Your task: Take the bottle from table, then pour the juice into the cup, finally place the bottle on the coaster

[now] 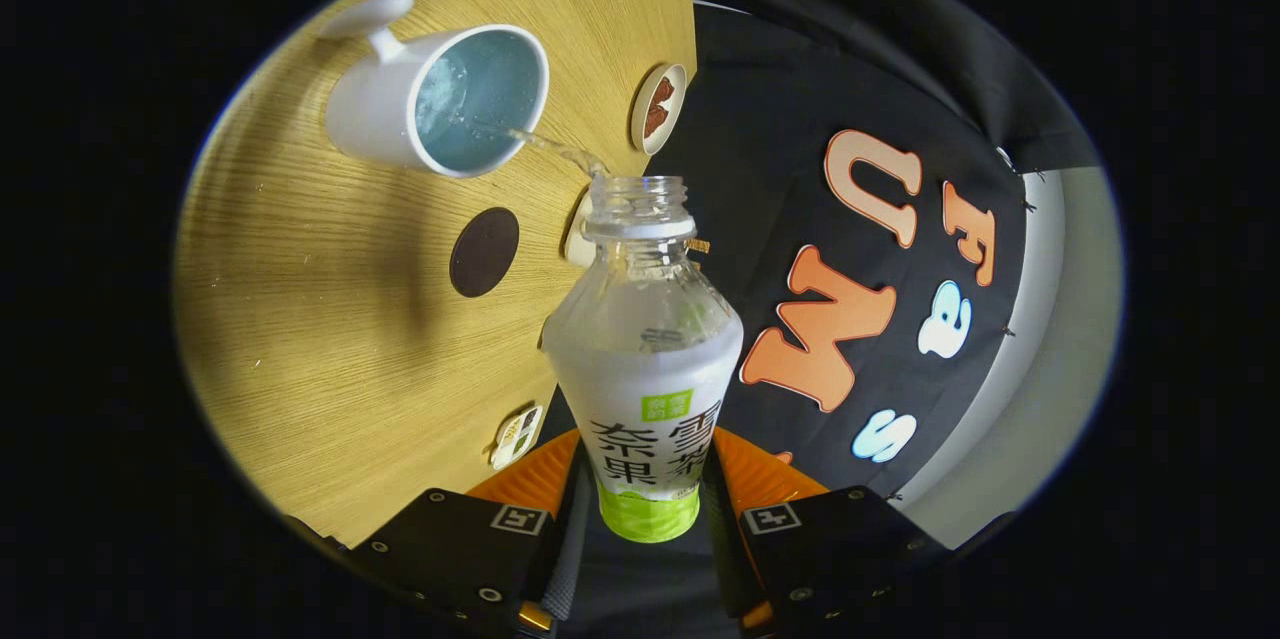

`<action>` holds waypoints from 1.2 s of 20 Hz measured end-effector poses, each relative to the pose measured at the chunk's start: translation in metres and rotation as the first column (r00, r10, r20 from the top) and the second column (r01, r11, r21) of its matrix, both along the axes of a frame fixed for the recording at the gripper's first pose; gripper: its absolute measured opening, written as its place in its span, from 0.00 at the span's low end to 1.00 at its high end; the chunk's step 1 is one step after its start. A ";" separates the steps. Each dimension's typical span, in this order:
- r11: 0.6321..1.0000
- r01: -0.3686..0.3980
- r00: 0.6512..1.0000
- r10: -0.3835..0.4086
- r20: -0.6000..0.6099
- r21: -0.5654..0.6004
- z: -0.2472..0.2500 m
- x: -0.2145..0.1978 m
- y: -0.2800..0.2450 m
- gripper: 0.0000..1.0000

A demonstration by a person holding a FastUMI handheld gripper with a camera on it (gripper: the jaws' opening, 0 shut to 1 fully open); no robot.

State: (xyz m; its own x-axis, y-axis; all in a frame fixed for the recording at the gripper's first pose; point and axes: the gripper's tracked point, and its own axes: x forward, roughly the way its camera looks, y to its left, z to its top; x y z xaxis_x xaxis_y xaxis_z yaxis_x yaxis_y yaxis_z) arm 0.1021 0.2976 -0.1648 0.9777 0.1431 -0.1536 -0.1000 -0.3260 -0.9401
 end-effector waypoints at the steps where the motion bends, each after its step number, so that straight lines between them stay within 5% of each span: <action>1: 1.000 0.001 1.000 -0.001 0.000 -0.001 0.000 0.001 0.000 0.56; 24: 0.999 -0.020 1.000 0.019 -0.021 -0.030 -0.011 -0.001 0.008 0.56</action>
State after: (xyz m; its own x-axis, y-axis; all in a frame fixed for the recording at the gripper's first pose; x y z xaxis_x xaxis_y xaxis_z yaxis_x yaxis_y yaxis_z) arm 0.1008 0.3061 -0.1761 0.9713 0.1572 -0.1787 -0.1130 -0.3564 -0.9275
